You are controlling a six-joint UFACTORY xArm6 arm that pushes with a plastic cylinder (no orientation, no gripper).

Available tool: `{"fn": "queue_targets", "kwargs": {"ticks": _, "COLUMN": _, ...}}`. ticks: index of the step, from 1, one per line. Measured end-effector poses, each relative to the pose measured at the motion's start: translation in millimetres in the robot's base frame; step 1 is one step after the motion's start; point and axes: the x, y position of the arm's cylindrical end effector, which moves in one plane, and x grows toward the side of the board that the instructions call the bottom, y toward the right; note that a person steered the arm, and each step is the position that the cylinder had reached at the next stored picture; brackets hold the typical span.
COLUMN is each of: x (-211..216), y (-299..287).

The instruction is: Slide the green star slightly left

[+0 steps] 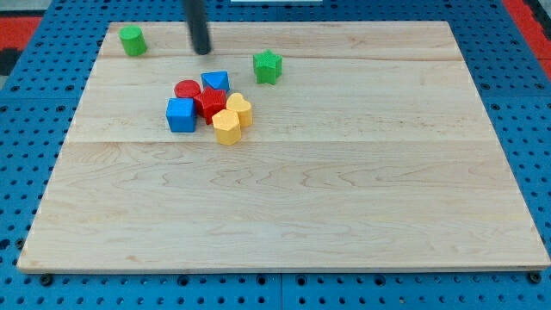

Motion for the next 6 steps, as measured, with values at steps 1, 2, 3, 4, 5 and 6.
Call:
{"fn": "queue_targets", "kwargs": {"ticks": 1, "x": -2.4, "y": 74.6}}
{"fn": "queue_targets", "kwargs": {"ticks": 2, "x": 40.3, "y": 158.4}}
{"fn": "queue_targets", "kwargs": {"ticks": 3, "x": 75.3, "y": 143.9}}
{"fn": "queue_targets", "kwargs": {"ticks": 4, "x": 47.0, "y": 68.0}}
{"fn": "queue_targets", "kwargs": {"ticks": 5, "x": 28.2, "y": -3.2}}
{"fn": "queue_targets", "kwargs": {"ticks": 6, "x": 28.2, "y": -8.3}}
